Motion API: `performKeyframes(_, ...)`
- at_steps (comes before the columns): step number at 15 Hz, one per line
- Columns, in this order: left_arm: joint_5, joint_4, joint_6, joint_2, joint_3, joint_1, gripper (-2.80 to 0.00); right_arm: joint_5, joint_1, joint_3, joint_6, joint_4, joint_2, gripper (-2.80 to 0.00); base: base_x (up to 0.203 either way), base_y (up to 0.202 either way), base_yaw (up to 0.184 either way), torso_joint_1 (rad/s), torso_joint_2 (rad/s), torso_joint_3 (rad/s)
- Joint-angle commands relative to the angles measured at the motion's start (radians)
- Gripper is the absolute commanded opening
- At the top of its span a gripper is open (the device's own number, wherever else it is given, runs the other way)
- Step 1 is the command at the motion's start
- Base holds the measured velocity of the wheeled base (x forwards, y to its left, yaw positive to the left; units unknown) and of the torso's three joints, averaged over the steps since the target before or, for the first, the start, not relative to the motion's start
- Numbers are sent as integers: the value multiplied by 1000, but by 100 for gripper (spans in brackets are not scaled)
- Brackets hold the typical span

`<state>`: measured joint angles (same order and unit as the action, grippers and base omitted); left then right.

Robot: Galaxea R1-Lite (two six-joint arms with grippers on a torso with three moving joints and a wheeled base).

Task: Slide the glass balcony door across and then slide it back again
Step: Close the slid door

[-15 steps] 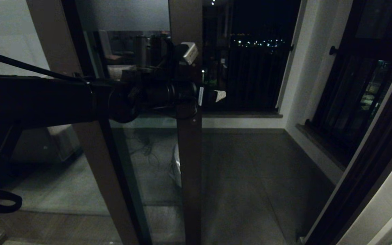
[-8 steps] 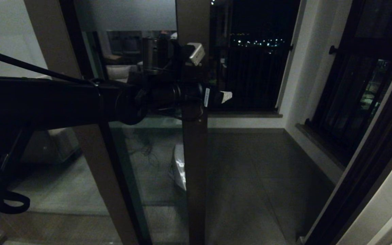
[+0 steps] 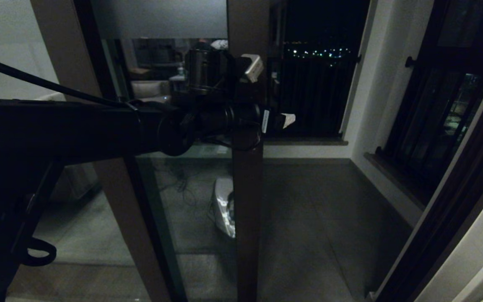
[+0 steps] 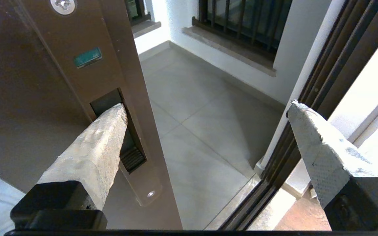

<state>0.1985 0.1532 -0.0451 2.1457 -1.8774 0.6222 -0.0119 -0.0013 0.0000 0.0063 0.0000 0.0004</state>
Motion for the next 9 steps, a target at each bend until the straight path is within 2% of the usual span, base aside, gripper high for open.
performKeyframes(1,1,-1,2,16,-11,10,0,0,0,0,0,0,0,-280,0,0,0,0,0,0)
performKeyframes(9,-14,0,2,39,-9,76,0,0,0,0,0,0,0,-280,0,0,0,0,0,0)
